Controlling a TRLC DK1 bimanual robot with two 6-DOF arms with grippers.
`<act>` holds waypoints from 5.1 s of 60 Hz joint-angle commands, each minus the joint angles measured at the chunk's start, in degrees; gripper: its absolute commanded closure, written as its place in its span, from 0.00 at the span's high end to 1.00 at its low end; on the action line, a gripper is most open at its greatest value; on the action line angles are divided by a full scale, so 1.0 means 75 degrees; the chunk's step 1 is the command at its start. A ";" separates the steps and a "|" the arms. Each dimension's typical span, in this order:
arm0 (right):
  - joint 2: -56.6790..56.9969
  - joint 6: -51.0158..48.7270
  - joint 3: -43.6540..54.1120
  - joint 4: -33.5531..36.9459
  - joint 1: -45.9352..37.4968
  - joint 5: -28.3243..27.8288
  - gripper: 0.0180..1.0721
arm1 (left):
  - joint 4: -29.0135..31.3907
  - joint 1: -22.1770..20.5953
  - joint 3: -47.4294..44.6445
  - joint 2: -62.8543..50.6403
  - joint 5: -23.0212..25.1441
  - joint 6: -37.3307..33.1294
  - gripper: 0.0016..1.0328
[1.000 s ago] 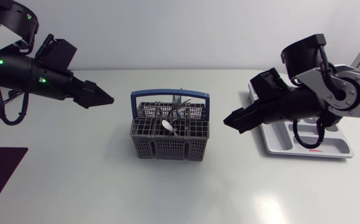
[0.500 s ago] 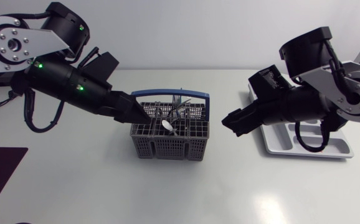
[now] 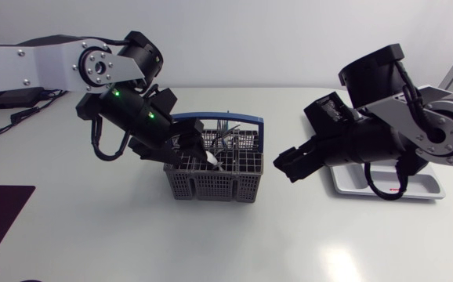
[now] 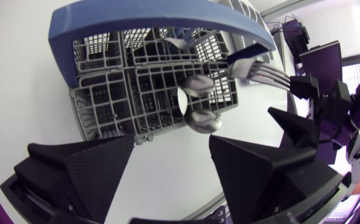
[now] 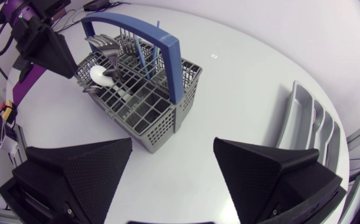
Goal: Unload the cutlery basket into the drawer organizer.
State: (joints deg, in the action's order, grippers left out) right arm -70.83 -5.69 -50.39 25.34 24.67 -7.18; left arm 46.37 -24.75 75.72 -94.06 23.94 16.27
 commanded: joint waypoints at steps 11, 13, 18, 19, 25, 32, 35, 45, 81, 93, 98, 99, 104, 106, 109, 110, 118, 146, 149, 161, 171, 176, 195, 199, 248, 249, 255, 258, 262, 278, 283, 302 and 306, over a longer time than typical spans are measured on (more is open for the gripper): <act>-0.0095 0.0173 0.0438 -0.0121 -0.0019 0.0032 0.90 | -0.0909 0.0031 0.0087 -0.0443 0.0440 0.0948 0.56; -0.0095 0.0162 0.0449 -0.0121 -0.0054 0.0020 0.90 | -0.0979 -0.0016 0.0111 -0.0513 0.0452 0.1018 0.53; -0.0072 0.0138 0.0461 -0.0121 -0.0113 -0.0027 0.90 | -0.1038 -0.0039 0.0134 -0.0666 0.0452 0.1100 0.53; -0.0072 0.0126 0.0461 -0.0121 -0.0125 -0.0027 0.90 | -0.1038 -0.0039 0.0134 -0.0689 0.0452 0.1112 0.52; -0.0049 0.0091 0.0508 -0.0121 -0.0195 -0.0097 0.90 | -0.1190 -0.0039 0.0122 -0.0771 0.0452 0.1229 0.34; -0.0049 0.0079 0.0566 -0.0133 -0.0207 -0.0097 0.90 | -0.1296 -0.0063 0.0157 -0.0853 0.0534 0.1323 0.28; -0.0049 0.0079 0.0578 -0.0133 -0.0218 -0.0097 0.90 | -0.1331 -0.0098 0.0169 -0.0900 0.0546 0.1346 0.26; -0.0049 0.0068 0.0625 -0.0168 -0.0242 -0.0121 0.90 | -0.1425 -0.0145 0.0216 -0.1017 0.0546 0.1428 0.20; -0.0072 0.0009 0.0813 -0.0309 -0.0254 -0.0191 0.90 | -0.1882 -0.0180 -0.0007 -0.0607 0.0710 0.1557 0.09; -0.0095 -0.0003 0.0777 -0.0309 -0.0254 -0.0191 0.90 | -0.1882 -0.0145 -0.0042 -0.0162 0.0710 0.1557 0.09; -0.0107 -0.0003 0.0707 -0.0297 -0.0242 -0.0191 0.90 | -0.1882 -0.0110 -0.0100 -0.0009 0.0733 0.1545 0.09; -0.0107 -0.0003 0.0695 -0.0297 -0.0230 -0.0191 0.90 | -0.1882 -0.0098 -0.0124 0.0014 0.0745 0.1545 0.09; -0.0107 0.0009 0.0625 -0.0274 -0.0207 -0.0191 0.90 | -0.1882 -0.0075 -0.0206 0.0225 0.0757 0.1545 0.09; -0.0119 0.0009 0.0602 -0.0262 -0.0195 -0.0191 0.90 | -0.1882 -0.0075 -0.0241 0.0295 0.0768 0.1557 0.09; -0.0119 0.0009 0.0578 -0.0250 -0.0183 -0.0191 0.90 | -0.1870 -0.0051 -0.0276 0.0401 0.0792 0.1557 0.09; -0.0119 0.0009 0.0566 -0.0250 -0.0172 -0.0191 0.90 | -0.1870 -0.0051 -0.0300 0.0424 0.0804 0.1557 0.09; -0.0119 0.0021 0.0496 -0.0215 -0.0136 -0.0191 0.90 | -0.1870 -0.0028 -0.0405 0.0682 0.0839 0.1545 0.09; 0.0010 0.0033 0.0543 -0.0192 -0.0066 -0.0179 0.90 | -0.1765 0.0101 -0.0745 0.1737 0.0850 0.1428 0.09; 0.0139 -0.0003 0.0566 -0.0203 -0.0066 -0.0179 0.90 | -0.1741 0.0101 -0.0792 0.1854 0.0862 0.1358 0.09; 0.1006 -0.1022 0.0836 -0.0203 -0.0090 -0.0156 0.95 | -0.1894 -0.0133 -0.0862 0.2358 0.1132 0.0408 0.09; 0.1850 -0.1737 0.0871 0.0430 -0.0406 -0.0660 0.95 | -0.2046 -0.0520 -0.0288 0.1959 0.1929 -0.0470 0.09; 0.2284 -0.2417 0.0977 0.0805 -0.0382 -0.0730 0.95 | -0.1905 -0.0719 0.0075 0.1584 0.2280 -0.0822 0.09; 0.2881 -0.3729 0.0859 0.1801 -0.0957 -0.3133 0.95 | -0.0147 -0.2313 0.1318 0.0377 0.2350 -0.2709 0.09; 0.2975 -0.3987 0.0813 0.2035 -0.0957 -0.3425 0.95 | 0.0228 -0.2571 0.1482 0.0260 0.2350 -0.3107 0.09; 0.3116 -0.4620 0.1035 0.2445 -0.0125 -0.4234 0.35 | 0.1212 -0.2981 0.1716 0.0061 0.2339 -0.4455 0.09; 0.3104 -0.4620 0.1035 0.2433 -0.0125 -0.4234 0.35 | 0.1212 -0.2993 0.1716 0.0061 0.2339 -0.4455 0.09; 0.2963 -0.4620 0.1059 0.2328 -0.0101 -0.4246 0.35 | 0.1224 -0.3039 0.1739 0.0061 0.2339 -0.4455 0.09; 0.2916 -0.4608 0.1094 0.2234 -0.0101 -0.4234 0.35 | 0.1224 -0.3051 0.1739 0.0073 0.2339 -0.4455 0.09; 0.2834 -0.4608 0.1082 0.2176 -0.0090 -0.4246 0.34 | 0.1235 -0.3063 0.1739 0.0073 0.2339 -0.4455 0.09; 0.2717 -0.4526 0.1012 0.2176 0.0051 -0.4293 0.24 | 0.1259 -0.3004 0.1739 0.0073 0.2339 -0.4502 0.09; 0.2670 -0.4514 0.1024 0.2187 0.0063 -0.4293 0.20 | 0.1282 -0.2993 0.1739 0.0073 0.2339 -0.4513 0.09; 0.2752 -0.4327 0.1012 0.2187 0.0192 -0.4246 0.06 | 0.1271 -0.2852 0.1845 0.0049 0.2350 -0.4478 0.12; 0.2787 -0.4327 0.1012 0.2187 0.0192 -0.4199 0.06 | 0.1271 -0.2723 0.2009 -0.0033 0.2350 -0.4326 0.42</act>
State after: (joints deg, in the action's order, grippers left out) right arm -50.19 -39.07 -43.86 41.52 25.89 -39.03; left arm 55.61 -46.52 87.81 -93.08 41.58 -16.51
